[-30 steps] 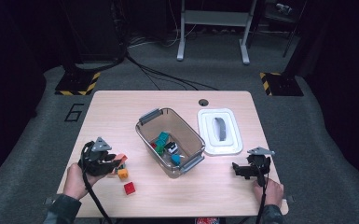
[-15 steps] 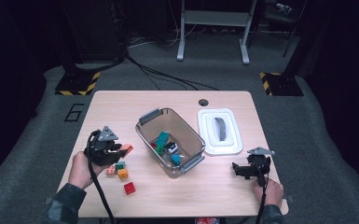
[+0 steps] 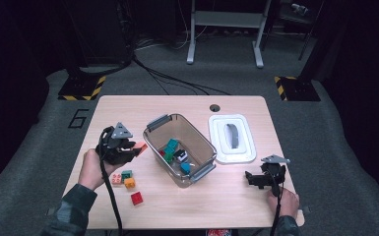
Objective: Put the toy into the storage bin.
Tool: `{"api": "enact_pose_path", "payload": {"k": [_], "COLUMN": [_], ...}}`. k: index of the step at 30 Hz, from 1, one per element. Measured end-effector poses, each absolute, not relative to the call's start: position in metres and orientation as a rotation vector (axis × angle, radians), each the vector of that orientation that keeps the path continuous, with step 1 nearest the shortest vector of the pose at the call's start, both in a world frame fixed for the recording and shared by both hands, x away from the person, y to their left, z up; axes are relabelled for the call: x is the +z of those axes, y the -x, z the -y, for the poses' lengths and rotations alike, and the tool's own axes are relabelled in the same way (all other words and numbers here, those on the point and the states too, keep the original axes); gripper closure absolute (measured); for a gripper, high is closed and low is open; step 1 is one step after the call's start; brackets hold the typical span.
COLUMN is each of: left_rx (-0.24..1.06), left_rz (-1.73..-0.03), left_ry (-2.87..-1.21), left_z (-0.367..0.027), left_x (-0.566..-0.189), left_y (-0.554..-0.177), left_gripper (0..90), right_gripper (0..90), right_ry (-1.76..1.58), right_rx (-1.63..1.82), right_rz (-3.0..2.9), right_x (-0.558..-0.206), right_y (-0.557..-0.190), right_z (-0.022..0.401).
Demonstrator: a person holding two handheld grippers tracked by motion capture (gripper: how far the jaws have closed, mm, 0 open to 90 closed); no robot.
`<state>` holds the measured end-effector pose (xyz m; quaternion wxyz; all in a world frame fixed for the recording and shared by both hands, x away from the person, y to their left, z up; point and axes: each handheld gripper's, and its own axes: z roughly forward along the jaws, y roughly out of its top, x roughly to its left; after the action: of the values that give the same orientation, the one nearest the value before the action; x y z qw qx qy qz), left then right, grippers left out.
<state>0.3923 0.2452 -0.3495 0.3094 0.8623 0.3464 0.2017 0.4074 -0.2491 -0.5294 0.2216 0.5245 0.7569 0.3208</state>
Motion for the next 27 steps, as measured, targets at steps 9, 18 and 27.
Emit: {"api": "enact_pose_path", "payload": {"k": [9,18,27], "left_rx": [0.524,0.507,0.470], "left_rz": [-0.881,-0.834,-0.803], "left_ry": [-2.275,-2.283,-2.293], "left_z": [-0.226,-0.205,-0.188], "left_x": [-0.343,-0.345,-0.351], "left_y": [-0.401,-0.409,-0.414], "left_gripper": [66.8,66.8,66.8], "right_gripper": [0.0,0.0,0.0], "right_ry": [-1.449,-1.450,-1.439], "right_rx": [0.887,0.890,0.881], "right_rz": [-2.091,-2.093,-2.098], "right_x": [-0.529,-0.529,-0.529], "right_y": [-0.407,-0.407,-0.407], "right_z": [0.249,0.249,0.250]}}
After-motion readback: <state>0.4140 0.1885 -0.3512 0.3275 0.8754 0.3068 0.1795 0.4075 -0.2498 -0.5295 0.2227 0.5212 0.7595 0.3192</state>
